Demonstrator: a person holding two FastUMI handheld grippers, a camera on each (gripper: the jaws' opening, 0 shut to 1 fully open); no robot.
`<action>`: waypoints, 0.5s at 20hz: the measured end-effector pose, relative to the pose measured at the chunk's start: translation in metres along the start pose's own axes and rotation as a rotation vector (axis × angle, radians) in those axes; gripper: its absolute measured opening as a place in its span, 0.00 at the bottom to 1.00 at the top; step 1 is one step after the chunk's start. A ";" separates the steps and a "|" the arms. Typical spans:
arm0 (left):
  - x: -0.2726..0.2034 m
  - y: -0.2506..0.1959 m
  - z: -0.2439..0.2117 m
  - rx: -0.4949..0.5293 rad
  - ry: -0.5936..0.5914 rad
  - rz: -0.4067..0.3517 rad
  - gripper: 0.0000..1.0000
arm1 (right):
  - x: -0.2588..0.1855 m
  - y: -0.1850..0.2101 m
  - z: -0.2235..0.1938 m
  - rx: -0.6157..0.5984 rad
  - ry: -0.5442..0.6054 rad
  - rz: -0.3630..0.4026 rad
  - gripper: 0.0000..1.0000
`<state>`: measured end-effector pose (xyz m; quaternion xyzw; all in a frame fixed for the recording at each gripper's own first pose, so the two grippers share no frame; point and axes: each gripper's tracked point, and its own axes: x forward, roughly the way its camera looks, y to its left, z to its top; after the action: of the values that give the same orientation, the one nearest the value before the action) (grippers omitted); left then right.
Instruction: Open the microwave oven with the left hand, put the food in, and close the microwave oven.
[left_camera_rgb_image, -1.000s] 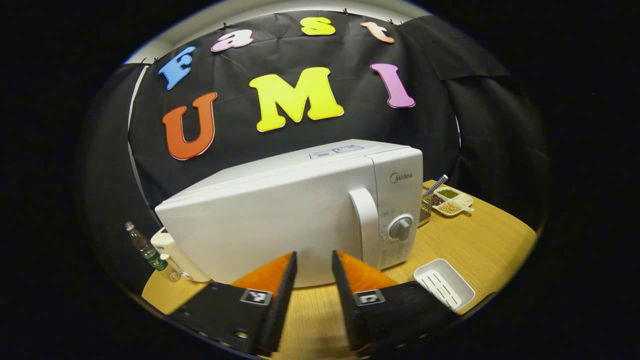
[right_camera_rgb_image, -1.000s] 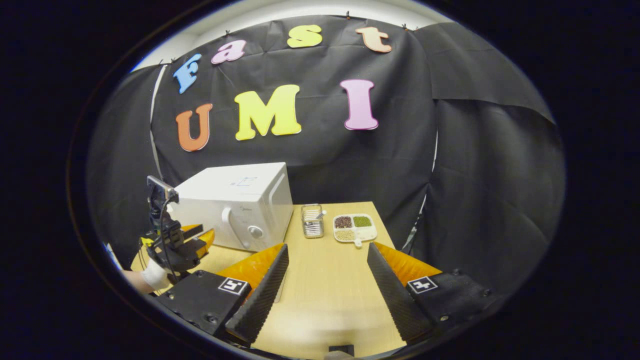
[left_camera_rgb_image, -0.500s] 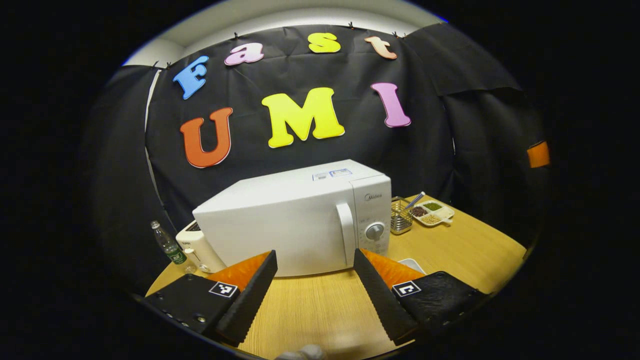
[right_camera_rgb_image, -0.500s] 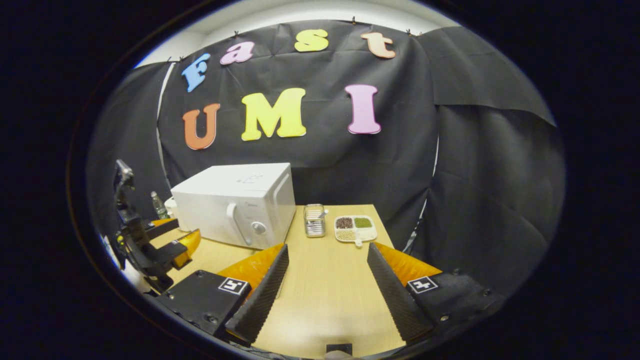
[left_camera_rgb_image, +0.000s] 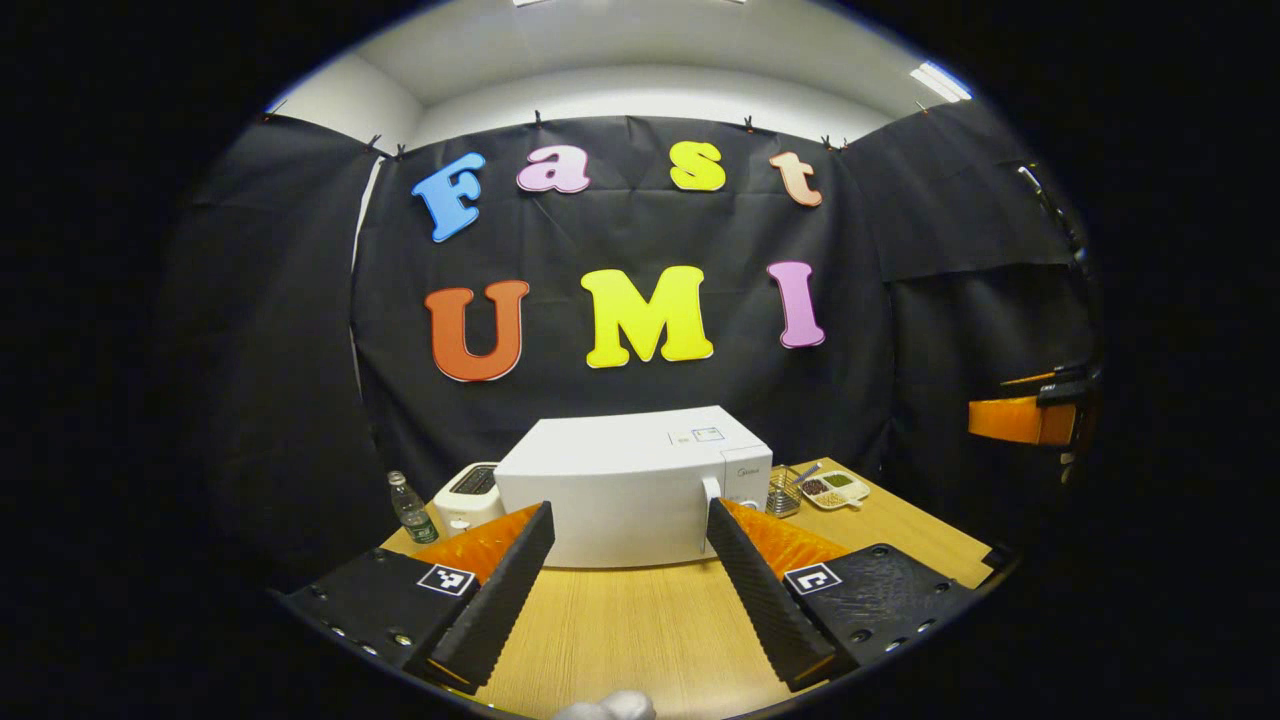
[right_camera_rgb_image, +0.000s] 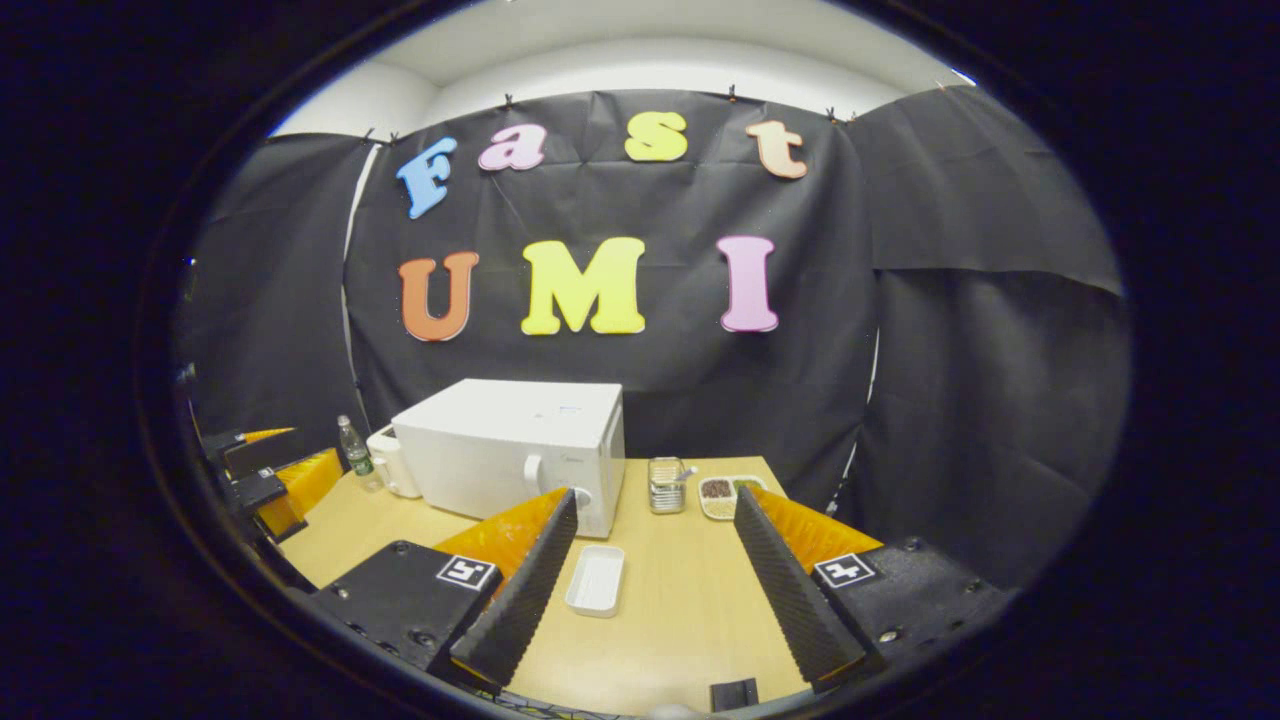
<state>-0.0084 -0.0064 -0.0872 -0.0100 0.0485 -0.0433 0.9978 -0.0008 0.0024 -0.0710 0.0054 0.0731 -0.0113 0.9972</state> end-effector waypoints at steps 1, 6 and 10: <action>-0.007 0.003 0.009 -0.023 -0.011 0.011 0.96 | -0.004 0.009 0.006 0.006 -0.005 0.007 1.00; -0.031 0.026 0.044 -0.045 -0.055 0.095 0.96 | -0.017 0.035 0.034 -0.001 -0.049 0.071 1.00; -0.040 0.029 0.057 -0.068 -0.063 0.117 0.96 | -0.025 0.033 0.050 -0.004 -0.073 0.083 0.91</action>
<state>-0.0399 0.0271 -0.0273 -0.0425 0.0189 0.0170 0.9988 -0.0172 0.0350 -0.0176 0.0058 0.0363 0.0298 0.9989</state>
